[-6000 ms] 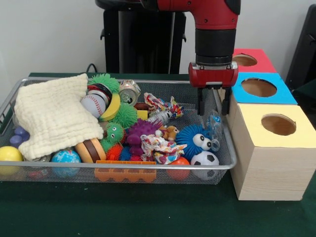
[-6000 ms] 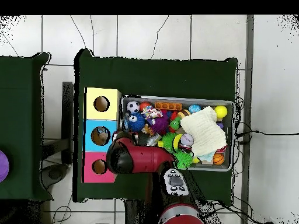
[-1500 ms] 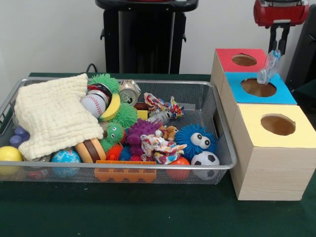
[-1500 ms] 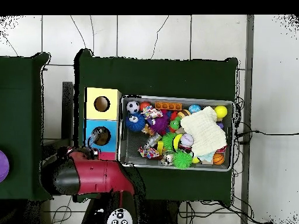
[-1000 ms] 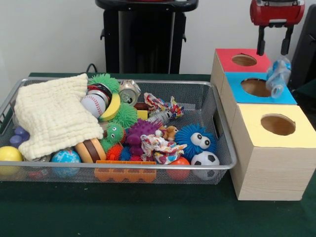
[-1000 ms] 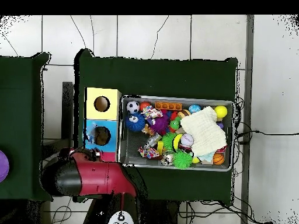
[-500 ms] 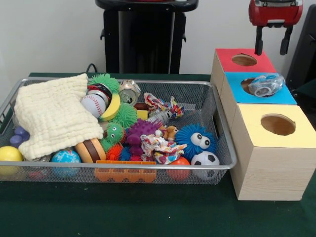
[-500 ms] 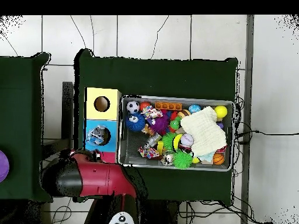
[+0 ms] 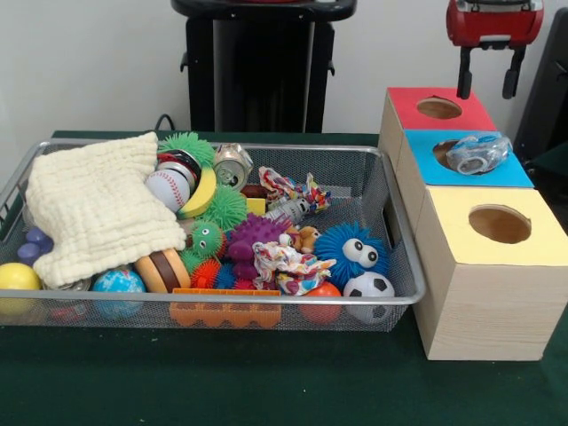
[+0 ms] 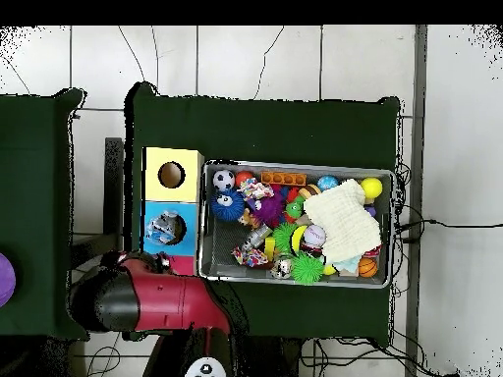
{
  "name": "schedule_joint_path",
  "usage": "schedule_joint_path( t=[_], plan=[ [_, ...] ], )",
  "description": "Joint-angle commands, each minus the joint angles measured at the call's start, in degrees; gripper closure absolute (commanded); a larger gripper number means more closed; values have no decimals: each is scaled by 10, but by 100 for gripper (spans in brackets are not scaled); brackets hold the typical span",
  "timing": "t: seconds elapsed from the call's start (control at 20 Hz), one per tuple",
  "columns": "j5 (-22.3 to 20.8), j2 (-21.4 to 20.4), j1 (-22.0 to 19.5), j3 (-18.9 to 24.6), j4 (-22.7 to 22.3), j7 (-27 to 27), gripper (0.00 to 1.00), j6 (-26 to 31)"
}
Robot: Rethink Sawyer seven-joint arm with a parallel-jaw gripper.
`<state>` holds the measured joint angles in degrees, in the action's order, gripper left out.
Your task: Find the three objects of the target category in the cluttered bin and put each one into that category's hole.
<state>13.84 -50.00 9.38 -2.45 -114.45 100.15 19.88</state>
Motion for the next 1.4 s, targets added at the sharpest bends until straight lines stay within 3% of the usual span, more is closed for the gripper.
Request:
schedule_joint_path(
  t=[0.05,0.35,0.65,1.05,1.4],
  plan=[
    [13,13,-37,18,-29,101,0,10],
    [-13,106,-68,52,-36,102,0,-122],
    [-16,167,-56,44,-7,108,0,-178],
    [12,172,-34,35,2,124,0,-175],
    [4,157,-52,52,-18,120,0,-176]
  ],
)
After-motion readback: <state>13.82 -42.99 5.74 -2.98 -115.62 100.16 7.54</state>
